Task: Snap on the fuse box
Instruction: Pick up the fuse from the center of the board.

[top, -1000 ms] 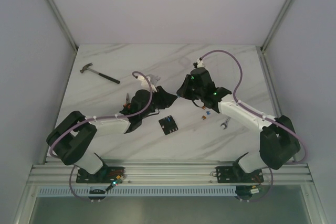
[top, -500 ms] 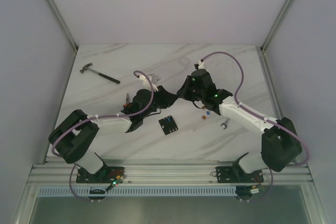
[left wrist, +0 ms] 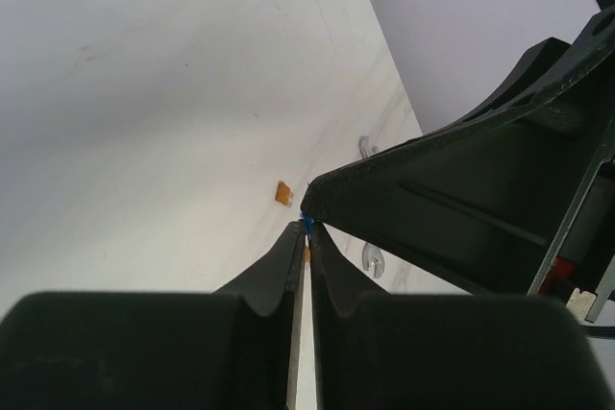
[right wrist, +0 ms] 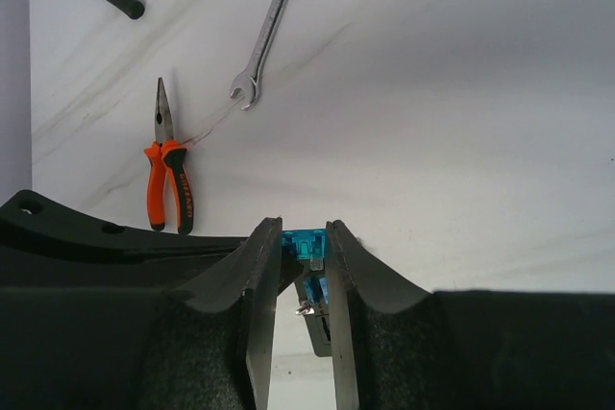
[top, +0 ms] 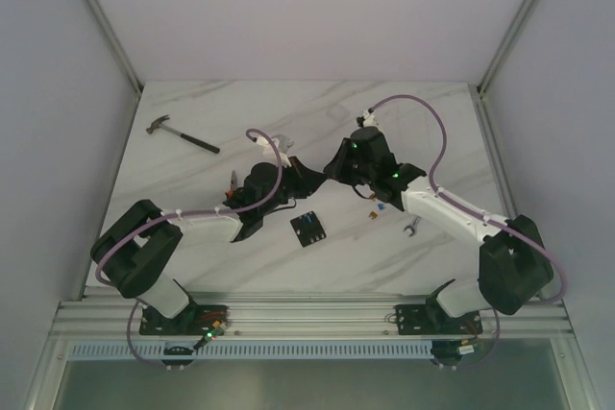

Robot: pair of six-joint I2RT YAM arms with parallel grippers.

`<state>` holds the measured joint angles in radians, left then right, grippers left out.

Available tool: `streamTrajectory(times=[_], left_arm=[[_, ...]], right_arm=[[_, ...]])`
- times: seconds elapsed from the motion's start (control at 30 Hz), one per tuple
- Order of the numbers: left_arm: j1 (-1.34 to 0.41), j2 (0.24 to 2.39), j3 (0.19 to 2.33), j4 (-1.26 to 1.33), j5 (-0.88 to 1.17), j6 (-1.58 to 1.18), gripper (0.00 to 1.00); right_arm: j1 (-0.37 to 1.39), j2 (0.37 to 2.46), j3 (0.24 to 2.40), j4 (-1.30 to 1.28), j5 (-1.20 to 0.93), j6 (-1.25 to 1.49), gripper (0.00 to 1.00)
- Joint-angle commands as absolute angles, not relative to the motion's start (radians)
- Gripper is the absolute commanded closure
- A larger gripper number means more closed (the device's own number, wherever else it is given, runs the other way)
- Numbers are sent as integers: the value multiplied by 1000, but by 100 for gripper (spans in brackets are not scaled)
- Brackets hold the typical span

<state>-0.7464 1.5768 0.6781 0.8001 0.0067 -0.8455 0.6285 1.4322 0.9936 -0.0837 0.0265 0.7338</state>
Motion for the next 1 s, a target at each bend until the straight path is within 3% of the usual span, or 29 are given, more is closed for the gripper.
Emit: streamTrajectory(times=[0.0,0.23,0.53,0.97], left_arm=[[-751,1580,698,844,25,-857,89],[-750,1571,696,822,18,-855,95],[-725,1511,652,788,62,-752,97],[-603,1225,571,700,332,-418,100]], right_arm=[[636,1404,977,-55,48,749,77],[636,1382,957,-7,22,747,71],[623,1308,991,-28,-79,524,49],[559,1303,1153,-249,-547,-15,49]])
